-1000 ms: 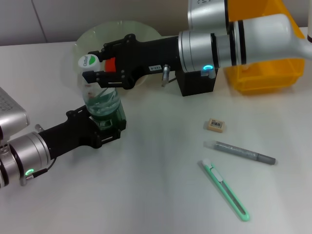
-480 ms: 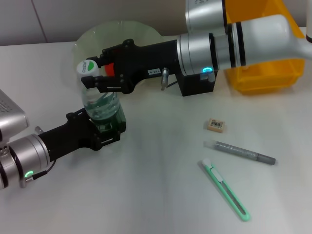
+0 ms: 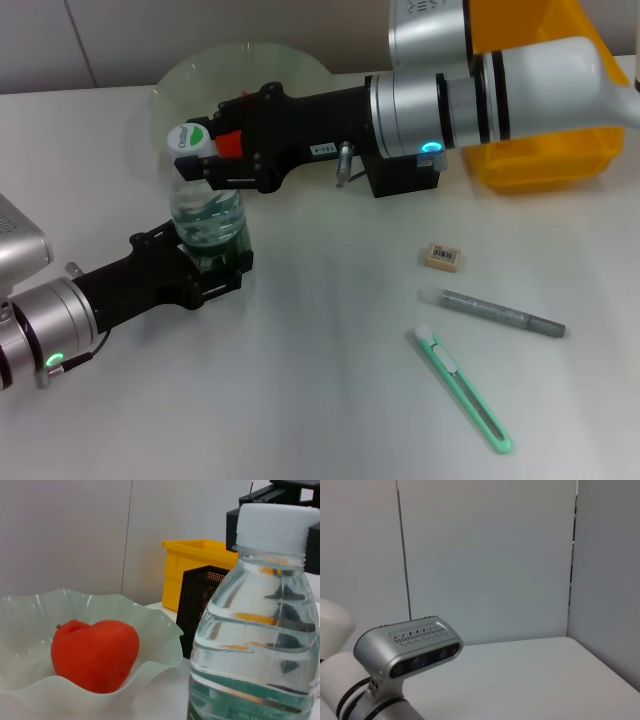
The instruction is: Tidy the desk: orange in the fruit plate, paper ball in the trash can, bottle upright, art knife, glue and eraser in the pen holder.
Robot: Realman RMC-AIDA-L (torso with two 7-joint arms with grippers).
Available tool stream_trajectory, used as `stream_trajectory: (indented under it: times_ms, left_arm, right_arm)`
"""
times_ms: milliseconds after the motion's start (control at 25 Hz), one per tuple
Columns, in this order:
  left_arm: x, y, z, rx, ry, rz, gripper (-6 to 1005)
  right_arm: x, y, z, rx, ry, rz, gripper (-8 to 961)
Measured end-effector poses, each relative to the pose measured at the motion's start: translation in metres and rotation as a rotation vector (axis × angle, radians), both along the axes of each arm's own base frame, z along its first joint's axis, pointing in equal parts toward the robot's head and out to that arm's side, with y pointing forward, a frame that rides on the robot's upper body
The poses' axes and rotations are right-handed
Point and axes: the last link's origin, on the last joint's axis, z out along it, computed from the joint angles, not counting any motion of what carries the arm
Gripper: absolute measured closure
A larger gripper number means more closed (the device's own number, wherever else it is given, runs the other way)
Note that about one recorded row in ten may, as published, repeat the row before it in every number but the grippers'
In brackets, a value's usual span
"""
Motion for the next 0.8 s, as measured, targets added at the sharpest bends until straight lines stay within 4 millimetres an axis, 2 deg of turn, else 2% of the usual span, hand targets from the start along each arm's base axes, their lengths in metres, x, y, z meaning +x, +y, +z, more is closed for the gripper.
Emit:
stream_trajectory:
  times_ms: [320, 680, 800]
  left_arm:
    - [0.0, 0.0, -0.001, -0.002, 0.0, 0.001, 220]
    - [-0.002, -0.002, -0.002, -0.007, 0.008, 0.005, 220]
    - [-0.002, -0.001, -0.001, -0.005, 0.007, 0.005, 220]
  right_arm:
    - [-0.004, 0.002, 0.005, 0.016, 0.003, 0.02, 516]
    - [-0.023, 0.003, 0.009, 0.026, -0.001, 0.084, 520]
    - [-0.026, 0.004, 0.01, 0.026, -0.002, 0.088, 577]
